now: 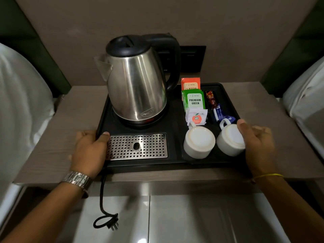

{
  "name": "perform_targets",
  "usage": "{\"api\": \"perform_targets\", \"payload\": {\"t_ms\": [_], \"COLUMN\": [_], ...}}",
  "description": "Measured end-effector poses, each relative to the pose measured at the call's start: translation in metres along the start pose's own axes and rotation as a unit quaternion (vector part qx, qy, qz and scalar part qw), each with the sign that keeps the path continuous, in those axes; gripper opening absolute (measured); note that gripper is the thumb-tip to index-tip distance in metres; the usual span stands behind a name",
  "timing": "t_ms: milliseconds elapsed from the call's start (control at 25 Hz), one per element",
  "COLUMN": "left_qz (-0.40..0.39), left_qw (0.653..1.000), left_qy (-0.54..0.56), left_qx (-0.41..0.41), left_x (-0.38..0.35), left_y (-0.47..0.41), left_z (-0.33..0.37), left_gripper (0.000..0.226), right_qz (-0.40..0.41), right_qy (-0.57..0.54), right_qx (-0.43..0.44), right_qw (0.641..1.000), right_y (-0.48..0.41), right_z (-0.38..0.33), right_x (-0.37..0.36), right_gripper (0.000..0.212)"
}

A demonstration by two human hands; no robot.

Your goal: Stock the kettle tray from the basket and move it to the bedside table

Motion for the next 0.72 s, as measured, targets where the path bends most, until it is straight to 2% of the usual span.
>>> {"api": "perform_targets", "payload": {"t_ms": [160,280,400,520,600,720], "left_qz": [-0.003,0.009,0.000,-0.028,-0.036,-0.050], "left_qw": [0.998,0.998,0.993,0.984,0.979,0.972], "left_qy": [0.001,0.022,0.108,0.174,0.198,0.228], "left_qx": [-0.057,-0.058,-0.037,-0.033,-0.020,-0.017], "left_x": [0.001,0.003,0.004,0.004,0.005,0.003], "left_y": [0.006,0.012,0.016,0.020,0.024,0.026], "left_z": [0.010,0.012,0.012,0.012,0.015,0.016], "left_gripper": [0.023,0.024,0.021,0.030,0.033,0.036], "right_qz": [0.013,0.009,0.002,-0.019,-0.035,-0.045], "right_qy": [0.010,0.027,0.046,0.057,0.056,0.083], "right_qx": [0.004,0.016,0.030,0.042,0.039,0.073], "right_qw": [1.000,0.999,0.998,0.997,0.997,0.993], "right_y": [0.001,0.005,0.008,0.008,0.009,0.012], "right_z": [0.000,0.003,0.004,0.001,-0.001,-0.005], "right_x": [0.002,0.003,0.003,0.003,0.002,0.002], "right_gripper": [0.045,0.036,0.054,0.073,0.077,0.070]}}
Point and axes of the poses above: each hand's wrist, its own y-axis away from the middle knuckle, its own x-axis out of the back of the hand, z = x × y, the point moved 4 cm from there along -y, towards the middle knuckle, and after that the axes turned 1 degree about x, right-handed, at the moved point
